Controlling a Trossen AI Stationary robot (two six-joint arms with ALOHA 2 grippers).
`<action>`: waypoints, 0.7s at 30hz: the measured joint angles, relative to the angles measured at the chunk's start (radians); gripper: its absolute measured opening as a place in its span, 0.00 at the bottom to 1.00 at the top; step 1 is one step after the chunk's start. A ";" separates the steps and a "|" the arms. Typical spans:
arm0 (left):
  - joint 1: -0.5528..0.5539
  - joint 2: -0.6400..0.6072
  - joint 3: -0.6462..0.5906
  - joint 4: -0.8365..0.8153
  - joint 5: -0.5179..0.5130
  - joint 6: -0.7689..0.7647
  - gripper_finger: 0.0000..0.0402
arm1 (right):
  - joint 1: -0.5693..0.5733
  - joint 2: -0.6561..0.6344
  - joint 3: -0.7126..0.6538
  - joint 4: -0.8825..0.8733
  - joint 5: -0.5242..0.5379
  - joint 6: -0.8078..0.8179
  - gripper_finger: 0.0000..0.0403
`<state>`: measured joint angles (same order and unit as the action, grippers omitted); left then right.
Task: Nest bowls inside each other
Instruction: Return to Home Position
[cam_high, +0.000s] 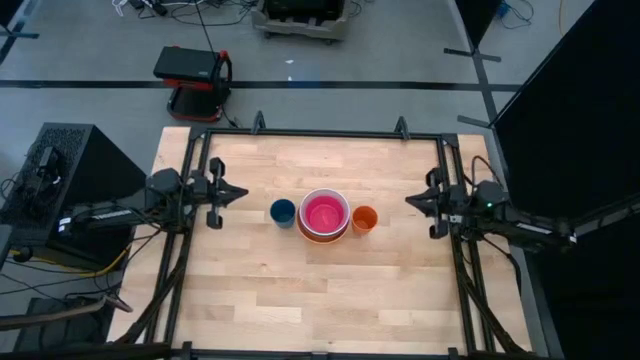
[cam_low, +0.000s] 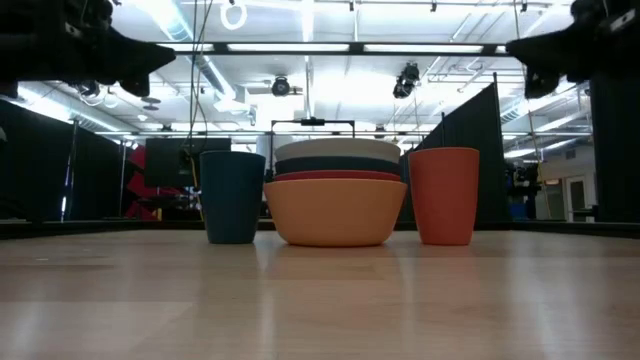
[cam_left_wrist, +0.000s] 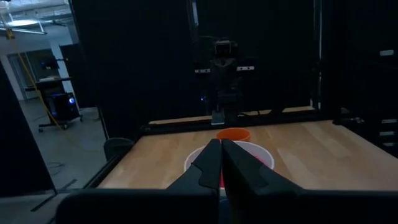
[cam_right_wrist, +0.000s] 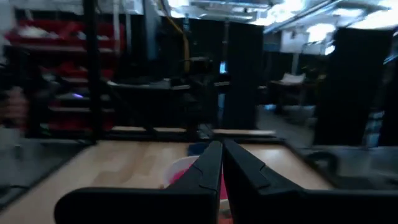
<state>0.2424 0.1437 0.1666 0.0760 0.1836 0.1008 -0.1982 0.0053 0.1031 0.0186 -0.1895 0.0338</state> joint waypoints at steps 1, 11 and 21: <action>0.000 0.000 -0.006 0.006 0.004 -0.002 0.00 | 0.000 0.000 -0.019 0.020 -0.008 0.013 0.00; 0.000 0.000 -0.066 0.023 0.012 -0.040 0.00 | 0.000 0.003 -0.081 0.040 -0.017 0.088 0.00; 0.000 0.000 -0.133 0.125 0.024 -0.079 0.00 | 0.000 0.019 -0.093 0.025 0.008 0.050 0.00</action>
<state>0.2424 0.1439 0.0332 0.2011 0.2073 0.0220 -0.1983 0.0248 0.0097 0.0436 -0.1814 0.0837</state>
